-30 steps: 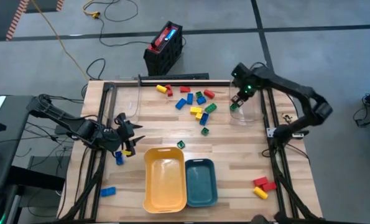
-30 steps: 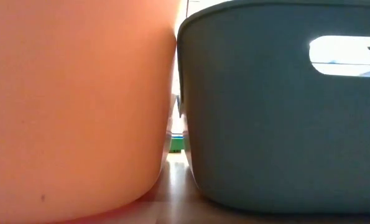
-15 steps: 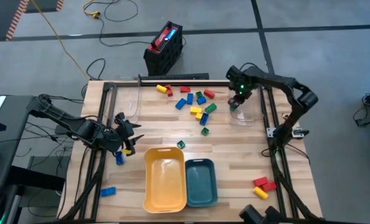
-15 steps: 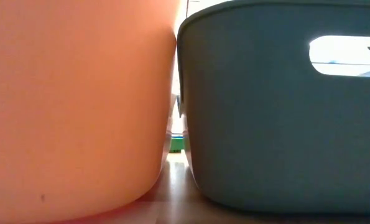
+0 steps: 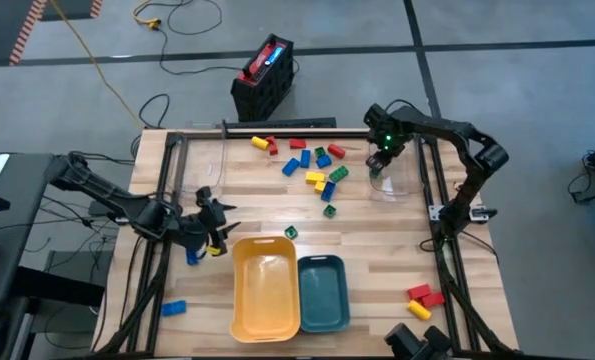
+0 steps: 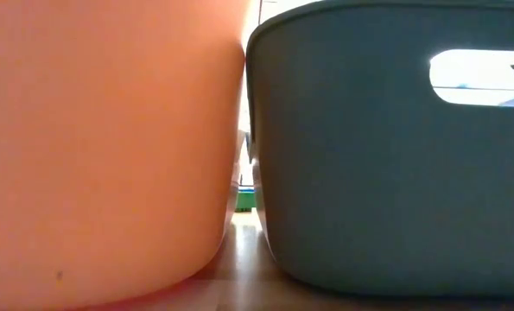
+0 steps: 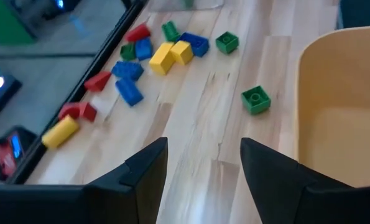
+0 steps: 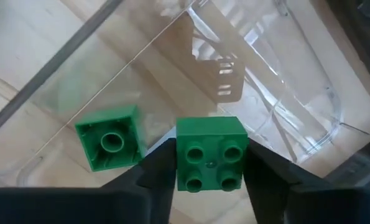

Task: Sort blocks
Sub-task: Put the green game piece into the right transparent bin, then put the yellow block into the yellow bin

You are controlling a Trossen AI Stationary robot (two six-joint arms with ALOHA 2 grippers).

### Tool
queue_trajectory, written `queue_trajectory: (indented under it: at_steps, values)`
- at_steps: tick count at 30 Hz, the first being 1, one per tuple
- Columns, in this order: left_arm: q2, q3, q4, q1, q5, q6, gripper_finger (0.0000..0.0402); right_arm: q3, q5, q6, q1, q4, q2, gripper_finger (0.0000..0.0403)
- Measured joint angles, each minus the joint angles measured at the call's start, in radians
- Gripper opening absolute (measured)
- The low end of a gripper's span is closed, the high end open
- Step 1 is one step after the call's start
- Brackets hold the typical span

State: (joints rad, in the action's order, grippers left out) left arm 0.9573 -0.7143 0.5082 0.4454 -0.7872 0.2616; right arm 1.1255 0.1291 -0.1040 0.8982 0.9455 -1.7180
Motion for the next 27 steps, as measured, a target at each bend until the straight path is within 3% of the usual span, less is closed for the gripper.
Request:
queue_trajectory:
  at_steps: [4, 9, 16, 21, 27]
  values:
    - [0.027, 0.0, -0.08, 0.0, 0.0, -0.079, 0.0199, 0.0, 0.0, -0.011, 0.0, 0.025, 0.015, 0.0229]
    - [0.022, 0.0, -0.094, -0.002, -0.002, -0.107, 0.0199, 0.0, 0.0, -0.013, 0.0, 0.032, 0.113, 0.0239]
    - [0.018, 0.0, -0.099, -0.003, 0.052, -0.101, 0.0199, 0.0, 0.004, 0.055, -0.052, 0.038, 0.429, 0.0239]
    - [0.018, 0.0, -0.101, -0.003, 0.099, -0.109, 0.0199, -0.003, 0.026, 0.176, -0.233, 0.019, 0.699, 0.0239]
    - [0.018, 0.0, -0.1, -0.003, 0.112, -0.095, 0.0199, -0.122, 0.196, 0.425, -0.635, -0.002, 0.92, 0.0239]
